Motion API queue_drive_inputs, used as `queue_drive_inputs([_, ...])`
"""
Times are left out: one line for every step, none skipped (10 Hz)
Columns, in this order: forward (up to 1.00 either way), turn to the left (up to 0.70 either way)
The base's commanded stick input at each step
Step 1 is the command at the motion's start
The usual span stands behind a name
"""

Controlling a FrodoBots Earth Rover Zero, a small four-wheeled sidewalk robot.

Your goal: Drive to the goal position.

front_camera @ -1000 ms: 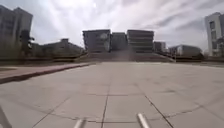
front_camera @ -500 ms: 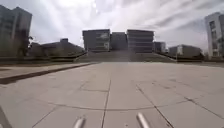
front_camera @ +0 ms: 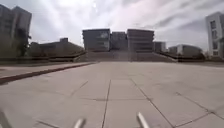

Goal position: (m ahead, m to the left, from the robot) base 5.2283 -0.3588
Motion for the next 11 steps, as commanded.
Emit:
queue_drive_inputs([1.00, 0.00])
queue_drive_inputs([1.00, 0.00])
queue_drive_inputs([1.00, 0.00])
queue_drive_inputs([1.00, 0.00])
queue_drive_inputs([1.00, 0.00])
queue_drive_inputs([1.00, 0.00])
queue_drive_inputs([1.00, 0.00])
queue_drive_inputs([1.00, 0.00])
queue_drive_inputs([1.00, 0.00])
queue_drive_inputs([1.00, 0.00])
queue_drive_inputs([1.00, 0.00])
